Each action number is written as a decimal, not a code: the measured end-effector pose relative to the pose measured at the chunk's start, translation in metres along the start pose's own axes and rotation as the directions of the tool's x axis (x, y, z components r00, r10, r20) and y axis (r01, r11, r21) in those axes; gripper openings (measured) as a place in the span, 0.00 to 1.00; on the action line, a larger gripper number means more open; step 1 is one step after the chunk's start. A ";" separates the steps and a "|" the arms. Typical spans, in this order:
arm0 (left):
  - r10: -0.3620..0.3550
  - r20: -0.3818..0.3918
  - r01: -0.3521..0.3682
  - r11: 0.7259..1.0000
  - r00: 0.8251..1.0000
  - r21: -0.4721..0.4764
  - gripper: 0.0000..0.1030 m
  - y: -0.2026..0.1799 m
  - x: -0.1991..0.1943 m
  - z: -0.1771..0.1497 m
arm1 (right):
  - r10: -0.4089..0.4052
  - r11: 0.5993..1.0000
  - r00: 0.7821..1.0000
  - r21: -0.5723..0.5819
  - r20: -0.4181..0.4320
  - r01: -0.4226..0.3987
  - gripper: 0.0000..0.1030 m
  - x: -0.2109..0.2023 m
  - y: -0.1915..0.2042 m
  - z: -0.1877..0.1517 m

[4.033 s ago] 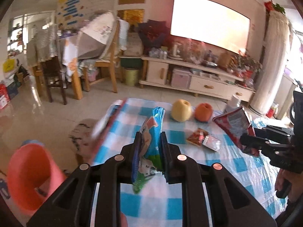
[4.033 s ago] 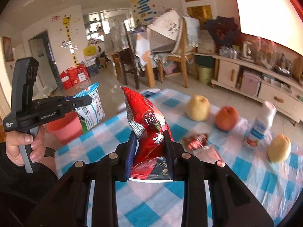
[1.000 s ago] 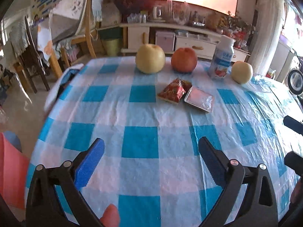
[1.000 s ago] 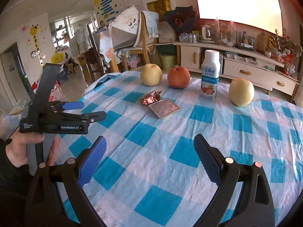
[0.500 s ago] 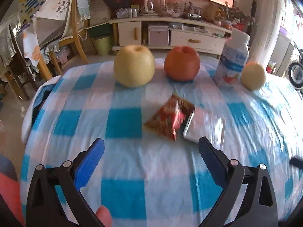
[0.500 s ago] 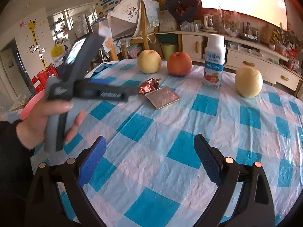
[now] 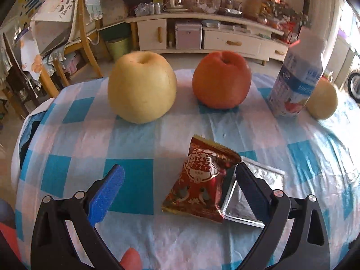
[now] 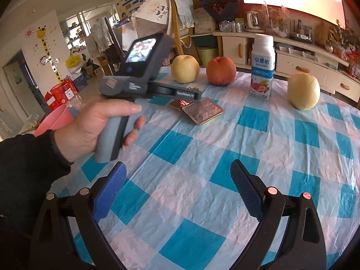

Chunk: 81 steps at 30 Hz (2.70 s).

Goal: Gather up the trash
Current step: 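Grasp the red candy wrapper with the left tool while the right tool grasps the foil tray, then carry the wrapper and foil tray over the pink bucket and open both tools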

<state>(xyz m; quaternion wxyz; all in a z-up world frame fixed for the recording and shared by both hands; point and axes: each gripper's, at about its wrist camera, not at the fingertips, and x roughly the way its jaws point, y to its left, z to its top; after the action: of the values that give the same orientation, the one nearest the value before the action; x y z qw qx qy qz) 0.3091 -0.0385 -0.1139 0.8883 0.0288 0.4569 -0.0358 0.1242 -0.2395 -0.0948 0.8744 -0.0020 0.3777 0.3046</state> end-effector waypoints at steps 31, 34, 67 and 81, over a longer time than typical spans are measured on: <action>0.011 0.033 -0.008 0.997 0.999 -0.072 0.39 0.053 -0.024 -0.038 | 0.041 0.937 0.980 -0.333 -0.195 -0.106 0.91 0.144 -0.041 0.085; 0.040 0.022 -0.038 0.997 0.999 -0.061 0.68 0.049 -0.022 -0.037 | 0.032 0.931 0.975 -0.348 -0.218 -0.108 0.91 0.159 -0.040 0.090; 0.039 0.014 -0.038 0.997 0.999 -0.066 0.60 0.054 -0.022 -0.039 | -0.045 0.958 0.981 -0.286 -0.189 -0.011 0.61 0.177 -0.043 0.102; -0.035 0.046 0.035 0.999 0.998 -0.005 0.37 0.051 -0.030 -0.040 | -0.048 0.967 0.990 -0.256 -0.131 0.013 0.61 0.155 -0.037 0.092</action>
<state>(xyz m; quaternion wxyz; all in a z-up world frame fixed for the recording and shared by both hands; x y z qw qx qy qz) 0.2641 0.0169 -0.1119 0.8980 0.0174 0.4368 -0.0508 0.2866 -0.1663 -0.1401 0.8436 -0.1407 0.3943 0.3362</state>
